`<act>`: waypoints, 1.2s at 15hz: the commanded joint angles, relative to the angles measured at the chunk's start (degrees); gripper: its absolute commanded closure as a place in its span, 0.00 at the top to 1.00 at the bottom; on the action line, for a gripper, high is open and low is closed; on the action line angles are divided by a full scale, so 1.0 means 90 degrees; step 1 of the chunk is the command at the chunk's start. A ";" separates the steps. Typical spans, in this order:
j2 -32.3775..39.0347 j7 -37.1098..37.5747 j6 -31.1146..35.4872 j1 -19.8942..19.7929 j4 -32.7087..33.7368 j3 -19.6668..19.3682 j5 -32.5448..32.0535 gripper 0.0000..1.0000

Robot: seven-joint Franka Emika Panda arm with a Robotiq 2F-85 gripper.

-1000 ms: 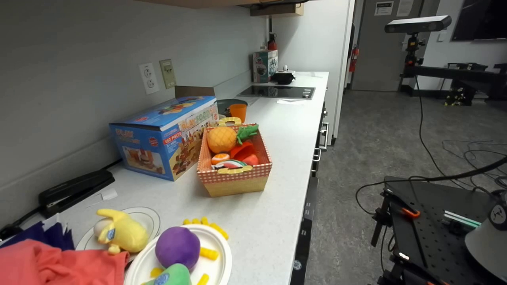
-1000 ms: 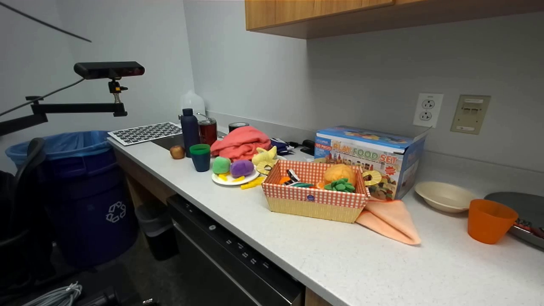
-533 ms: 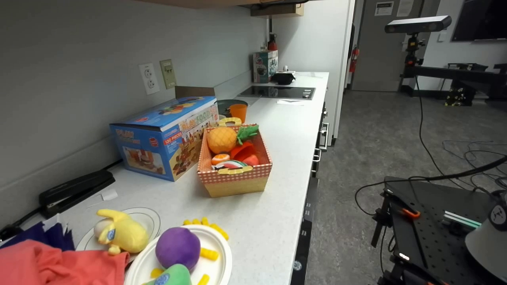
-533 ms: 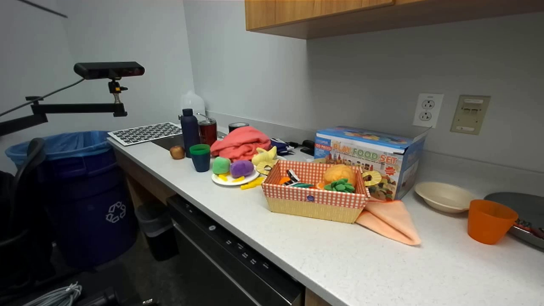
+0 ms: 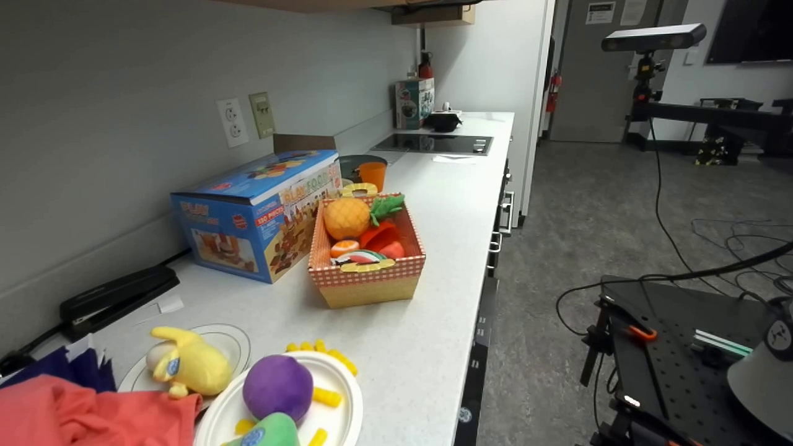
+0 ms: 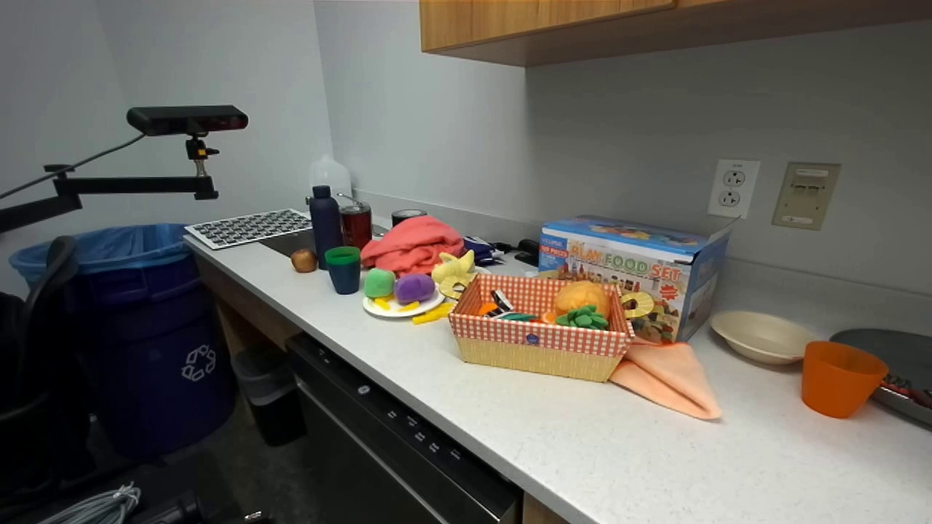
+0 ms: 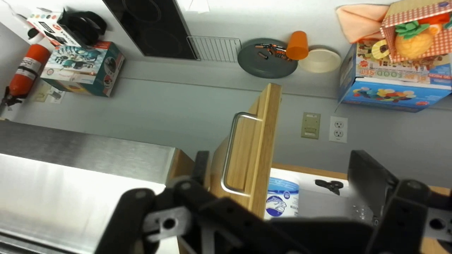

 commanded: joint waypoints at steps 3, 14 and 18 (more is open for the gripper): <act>-0.0275 0.0223 0.0065 0.0134 -0.0093 -0.0045 -0.0157 1.00; 0.0110 -0.0163 -0.0023 0.0772 0.0469 -0.0530 0.0057 1.00; 0.0124 -0.0624 -0.0096 0.1605 0.0887 -0.1123 0.0244 1.00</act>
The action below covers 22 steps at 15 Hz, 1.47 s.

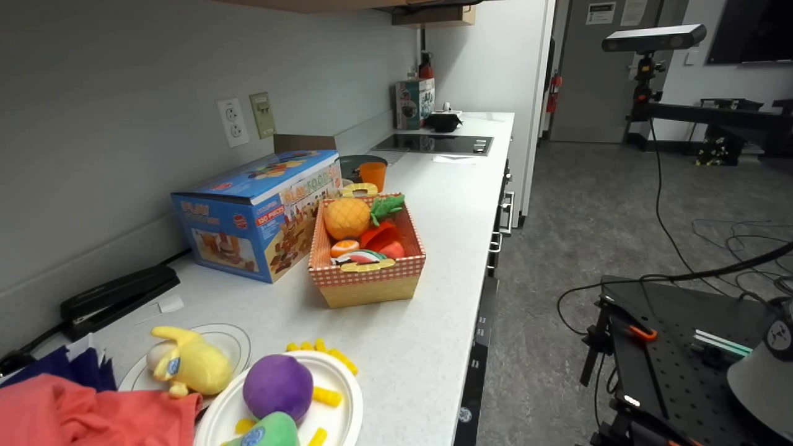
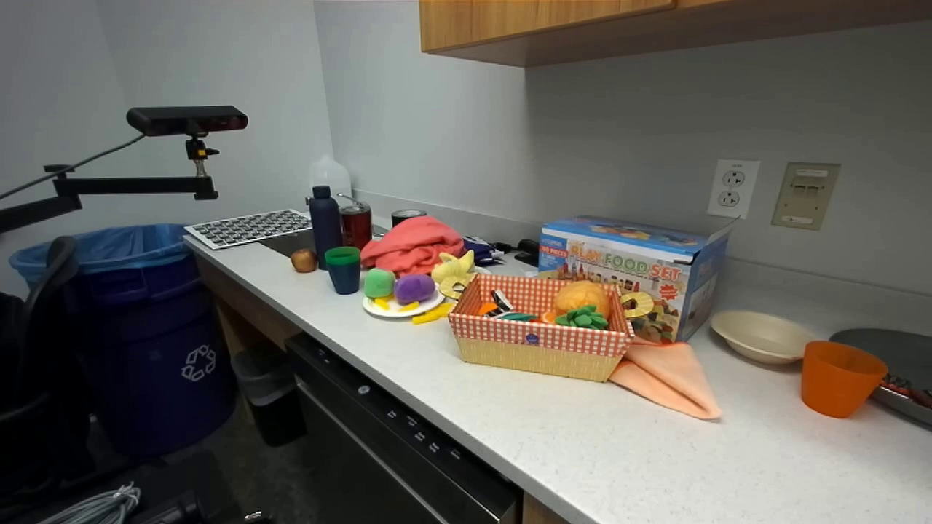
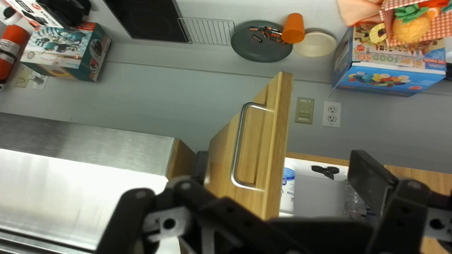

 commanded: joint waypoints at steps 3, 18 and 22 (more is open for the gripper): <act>0.0088 -0.0696 -0.0429 0.1259 0.0886 -0.0829 0.0319 1.00; 0.0089 -0.0748 -0.0464 0.1384 0.0927 -0.0943 0.0525 1.00; 0.0090 -0.0747 -0.0464 0.1384 0.0927 -0.0943 0.0525 1.00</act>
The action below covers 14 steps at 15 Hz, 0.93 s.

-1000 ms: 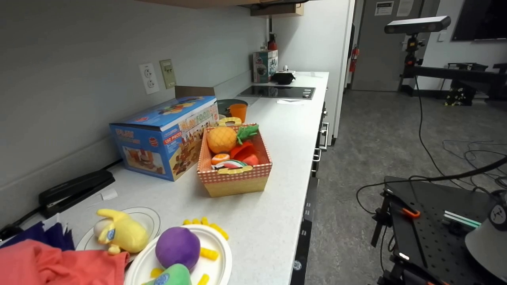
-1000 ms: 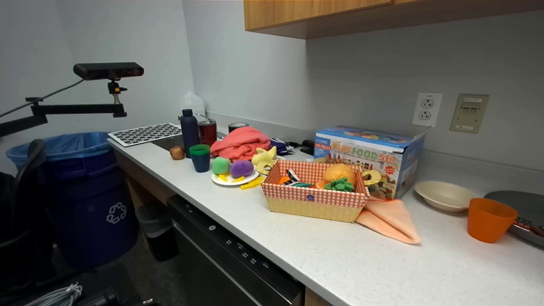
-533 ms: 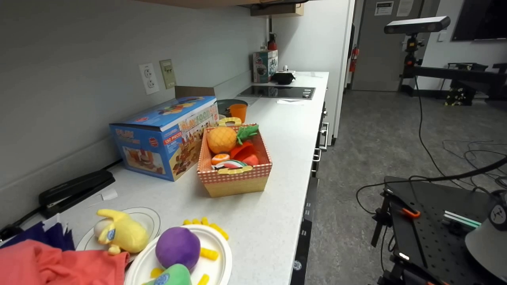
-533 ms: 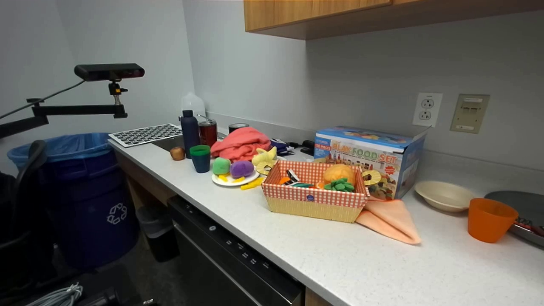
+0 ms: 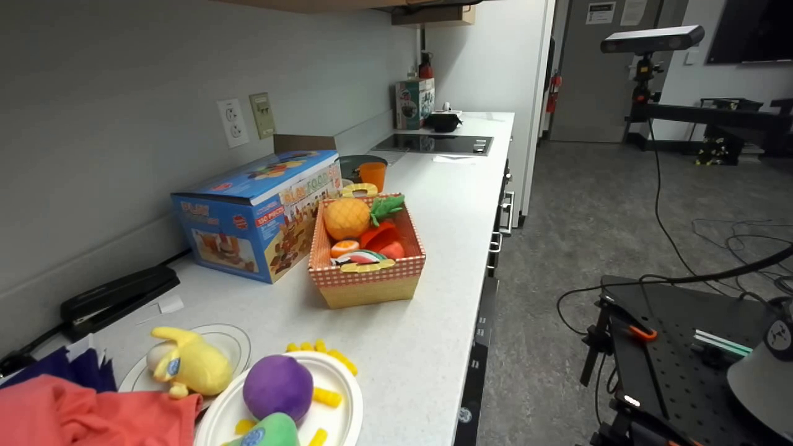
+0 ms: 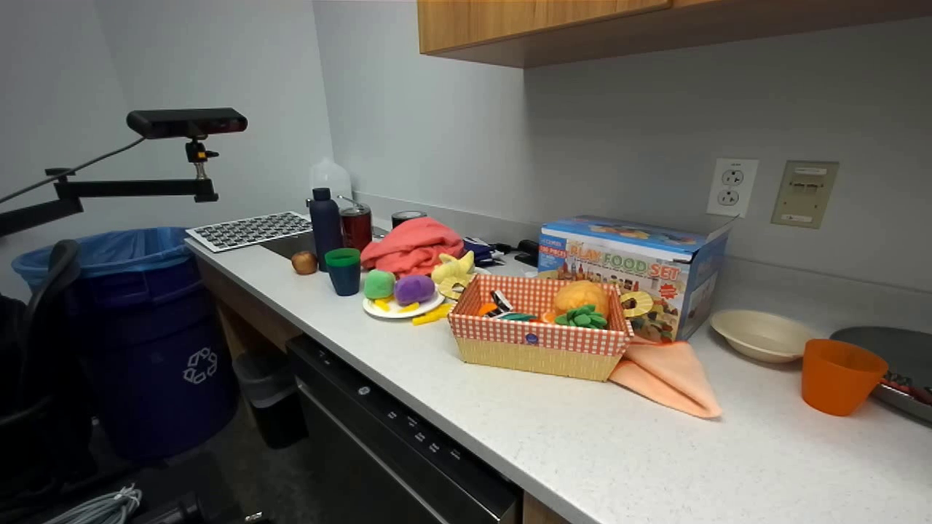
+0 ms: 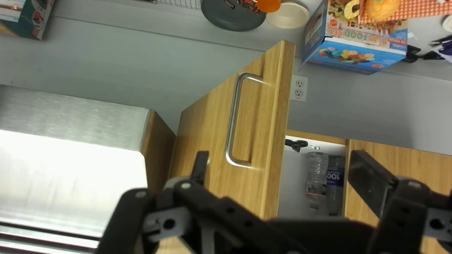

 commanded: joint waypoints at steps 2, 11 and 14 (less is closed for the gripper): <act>0.0044 -0.0033 -0.0024 -0.0013 0.0033 -0.0022 0.0049 1.00; 0.0072 -0.0032 -0.0024 -0.0055 0.0032 -0.0022 0.0047 1.00; 0.0037 -0.0244 -0.0027 0.0040 0.0058 -0.0057 0.0064 1.00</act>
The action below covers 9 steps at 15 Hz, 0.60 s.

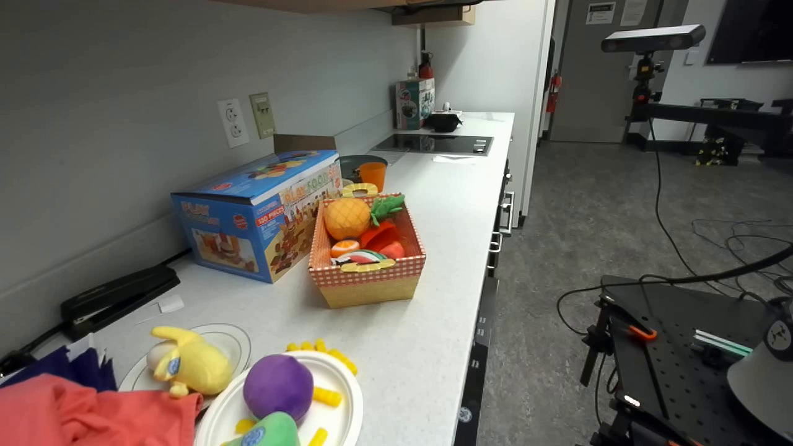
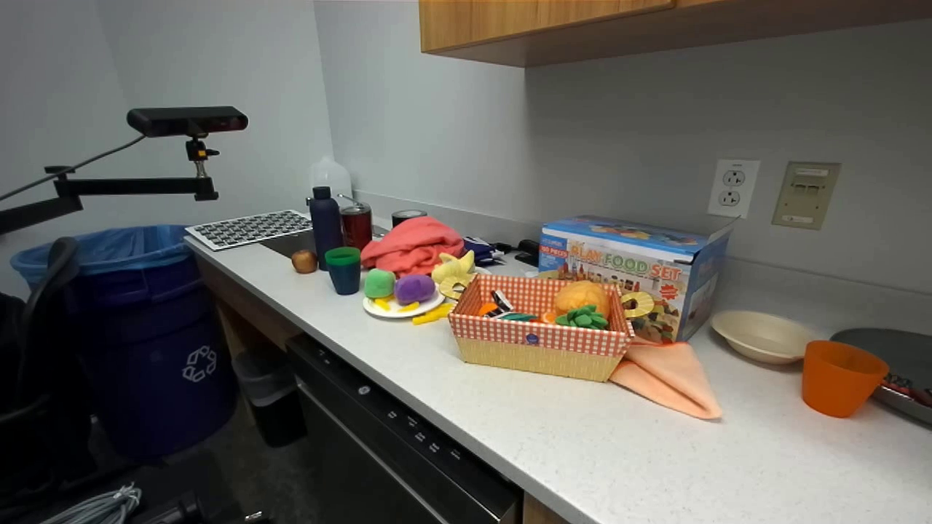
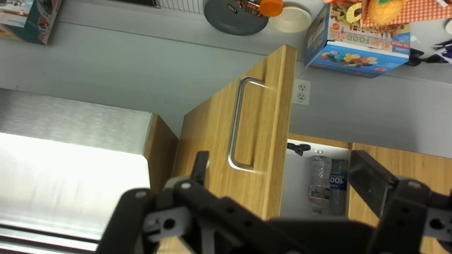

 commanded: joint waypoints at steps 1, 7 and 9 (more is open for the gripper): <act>-0.0017 -0.0288 -0.0169 0.0175 0.0122 -0.0078 0.0063 1.00; 0.0206 -0.0710 -0.1831 0.0360 0.0564 -0.0286 0.0082 1.00; 0.0314 -0.0984 -0.2204 0.0394 0.0709 -0.0341 0.0003 1.00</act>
